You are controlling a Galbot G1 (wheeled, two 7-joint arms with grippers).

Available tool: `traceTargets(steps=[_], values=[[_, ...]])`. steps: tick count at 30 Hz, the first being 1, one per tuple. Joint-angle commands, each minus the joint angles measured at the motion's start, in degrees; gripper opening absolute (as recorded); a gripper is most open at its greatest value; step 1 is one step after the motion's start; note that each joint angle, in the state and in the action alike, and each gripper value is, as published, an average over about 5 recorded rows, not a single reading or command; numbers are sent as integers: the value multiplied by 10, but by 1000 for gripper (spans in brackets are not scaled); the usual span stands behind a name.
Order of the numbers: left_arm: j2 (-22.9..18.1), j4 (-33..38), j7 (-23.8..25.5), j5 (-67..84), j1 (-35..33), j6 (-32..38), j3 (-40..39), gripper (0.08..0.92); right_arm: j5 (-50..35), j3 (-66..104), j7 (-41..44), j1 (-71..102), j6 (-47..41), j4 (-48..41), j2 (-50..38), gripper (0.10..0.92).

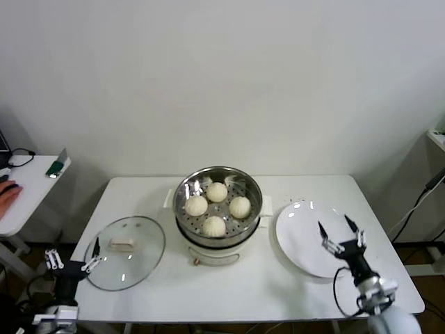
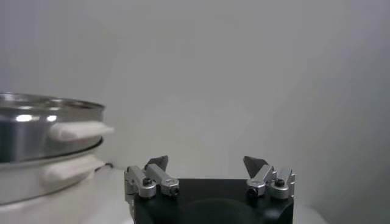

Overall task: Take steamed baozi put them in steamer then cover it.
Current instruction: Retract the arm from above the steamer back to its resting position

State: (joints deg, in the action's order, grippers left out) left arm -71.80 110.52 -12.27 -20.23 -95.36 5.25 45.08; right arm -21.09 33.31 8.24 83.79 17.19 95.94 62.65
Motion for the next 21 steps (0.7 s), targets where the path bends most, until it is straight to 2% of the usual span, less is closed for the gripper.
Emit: traceTargets(steps=[1,8,21], values=[[23,-97,-122,-370,15,27,-12,823,49,11,8,88,62,4,94,823],[17,-179,-158,-475,44,38,-20,823,68,9,8,91,66,0,111,823],[5,-272,-170,-508,100,44,-34,823,73,7,8,95,80,-15,120,823]])
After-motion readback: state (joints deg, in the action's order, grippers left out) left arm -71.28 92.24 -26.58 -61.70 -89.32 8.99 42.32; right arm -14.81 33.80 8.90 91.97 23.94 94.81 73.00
